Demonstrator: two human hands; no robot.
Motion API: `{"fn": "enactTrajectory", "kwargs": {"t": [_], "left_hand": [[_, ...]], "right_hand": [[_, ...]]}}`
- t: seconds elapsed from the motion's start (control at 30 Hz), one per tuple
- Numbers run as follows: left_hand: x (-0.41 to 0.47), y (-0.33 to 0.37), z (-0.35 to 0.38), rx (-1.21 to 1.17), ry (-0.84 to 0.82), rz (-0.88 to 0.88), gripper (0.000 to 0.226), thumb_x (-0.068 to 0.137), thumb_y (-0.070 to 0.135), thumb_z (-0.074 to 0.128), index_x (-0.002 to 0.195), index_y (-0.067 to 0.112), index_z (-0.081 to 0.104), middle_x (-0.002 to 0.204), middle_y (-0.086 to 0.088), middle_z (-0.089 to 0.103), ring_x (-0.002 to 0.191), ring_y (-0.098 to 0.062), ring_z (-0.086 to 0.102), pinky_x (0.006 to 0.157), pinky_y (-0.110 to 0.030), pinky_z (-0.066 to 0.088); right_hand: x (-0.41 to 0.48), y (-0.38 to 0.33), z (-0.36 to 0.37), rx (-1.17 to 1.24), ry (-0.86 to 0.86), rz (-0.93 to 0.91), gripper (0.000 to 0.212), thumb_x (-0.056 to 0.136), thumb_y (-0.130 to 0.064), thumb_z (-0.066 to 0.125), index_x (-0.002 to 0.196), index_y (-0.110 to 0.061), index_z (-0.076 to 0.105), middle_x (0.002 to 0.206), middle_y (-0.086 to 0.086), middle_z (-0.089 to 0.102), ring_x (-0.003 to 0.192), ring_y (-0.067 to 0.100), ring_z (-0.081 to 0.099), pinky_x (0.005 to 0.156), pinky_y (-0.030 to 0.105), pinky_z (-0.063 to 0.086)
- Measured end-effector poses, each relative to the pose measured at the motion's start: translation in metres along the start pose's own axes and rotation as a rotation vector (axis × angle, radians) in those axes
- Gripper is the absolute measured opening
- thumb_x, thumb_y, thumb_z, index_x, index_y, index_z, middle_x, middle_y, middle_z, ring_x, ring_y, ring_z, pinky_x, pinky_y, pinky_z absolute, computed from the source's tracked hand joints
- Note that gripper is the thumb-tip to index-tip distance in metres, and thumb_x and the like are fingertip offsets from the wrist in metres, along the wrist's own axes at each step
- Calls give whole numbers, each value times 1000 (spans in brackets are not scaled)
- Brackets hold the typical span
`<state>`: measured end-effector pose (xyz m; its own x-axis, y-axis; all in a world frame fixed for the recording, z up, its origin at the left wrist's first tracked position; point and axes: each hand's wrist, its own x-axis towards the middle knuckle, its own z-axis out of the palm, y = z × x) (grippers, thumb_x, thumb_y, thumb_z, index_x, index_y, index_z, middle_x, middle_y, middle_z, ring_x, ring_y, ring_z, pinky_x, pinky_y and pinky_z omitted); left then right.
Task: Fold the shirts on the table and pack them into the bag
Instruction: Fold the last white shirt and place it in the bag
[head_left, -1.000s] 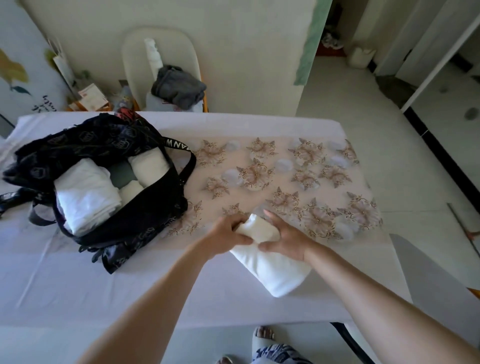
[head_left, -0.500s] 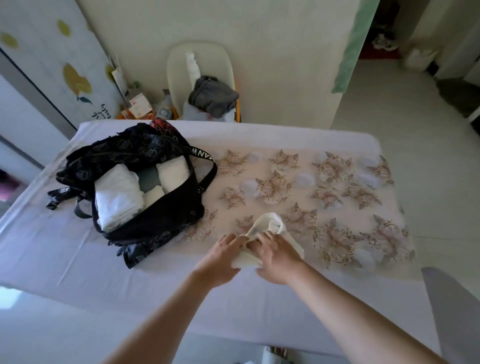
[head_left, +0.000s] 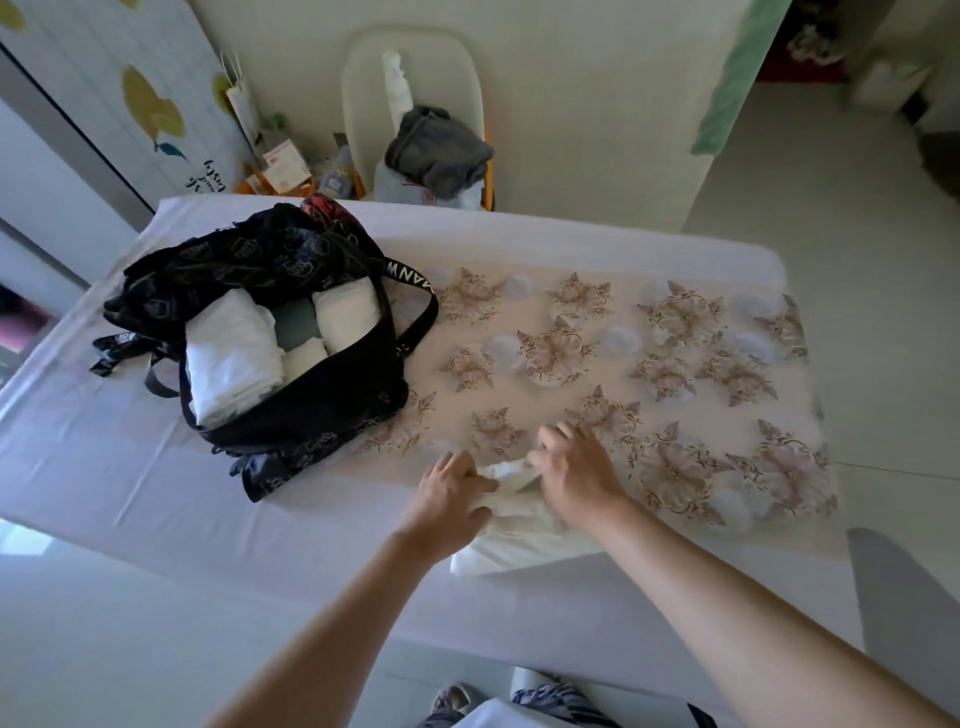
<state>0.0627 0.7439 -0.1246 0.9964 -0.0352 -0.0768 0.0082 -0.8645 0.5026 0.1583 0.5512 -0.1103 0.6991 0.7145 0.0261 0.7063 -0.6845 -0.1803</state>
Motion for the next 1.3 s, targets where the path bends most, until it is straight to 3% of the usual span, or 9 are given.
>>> {"fn": "enactTrajectory", "kwargs": {"t": [0.07, 0.17, 0.3, 0.4, 0.47, 0.57, 0.7, 1.07, 1.3], "left_hand": [[-5, -2, 10, -32, 64, 115, 28, 73, 16, 69, 101, 17, 72, 117, 0, 55, 110, -23, 54, 93, -38, 49], [-16, 3, 21, 37, 29, 213, 48, 79, 33, 65, 123, 15, 59, 145, 0, 49, 135, -23, 45, 114, -40, 33], [-28, -2, 24, 324, -200, 232, 129, 56, 90, 44, 157, 15, 17, 163, 0, 10, 150, -17, 7, 123, -39, -1], [-29, -6, 26, 365, -190, 289, 114, 62, 68, 62, 153, 8, 28, 160, -8, 27, 148, -27, 23, 121, -45, 14], [-28, -2, 24, 329, -193, 277, 100, 66, 50, 64, 151, 8, 34, 157, -9, 33, 147, -29, 26, 120, -49, 22], [-25, 0, 17, 316, -164, 261, 85, 69, 45, 51, 146, 9, 44, 152, -7, 42, 143, -28, 35, 117, -50, 30], [-19, -14, -5, 238, -110, 230, 78, 64, 49, 59, 136, 17, 55, 139, 2, 56, 130, -19, 49, 106, -40, 44], [47, -86, -184, -16, 252, 228, 56, 68, 29, 60, 124, 25, 62, 120, 10, 61, 105, -13, 61, 82, -30, 55], [74, -174, -272, -178, 491, 19, 55, 96, 31, 59, 146, 17, 40, 143, 4, 46, 133, -11, 40, 107, -26, 37]], "right_hand": [[-19, 0, 9, 18, 1, -73, 22, 75, 7, 65, 88, -12, 68, 112, 6, 59, 99, 24, 57, 78, 34, 51], [-37, -1, 23, 6, -99, -94, 57, 76, -4, 70, 131, -15, 58, 142, 4, 55, 121, 25, 59, 99, 35, 51], [-44, -7, 23, 26, -302, -104, 76, 90, -39, 32, 159, -16, 13, 166, 4, 15, 153, 24, 11, 125, 40, 3], [-50, -16, 23, -86, -403, -92, 110, 80, -86, 18, 157, -12, -10, 162, 6, -21, 151, 23, -21, 121, 48, -11], [-51, -19, 27, -183, -421, -115, 113, 83, -82, 34, 155, -9, -15, 161, 9, -26, 149, 28, -24, 120, 51, -13], [-44, -22, 28, -182, -366, -141, 92, 92, -45, 53, 157, -4, 3, 166, 16, -1, 152, 34, -2, 123, 50, 1], [-16, -30, 10, -76, -321, -170, 67, 87, -32, 62, 146, -10, 40, 148, 6, 43, 135, 27, 39, 112, 43, 35], [119, -102, -78, 326, -43, 76, 52, 96, -28, 59, 145, -30, 43, 136, -1, 59, 121, 24, 54, 93, 34, 45], [235, -164, -110, 811, 85, 382, 39, 93, -22, 64, 131, -30, 56, 109, -9, 66, 96, 14, 63, 73, 21, 47]]}}
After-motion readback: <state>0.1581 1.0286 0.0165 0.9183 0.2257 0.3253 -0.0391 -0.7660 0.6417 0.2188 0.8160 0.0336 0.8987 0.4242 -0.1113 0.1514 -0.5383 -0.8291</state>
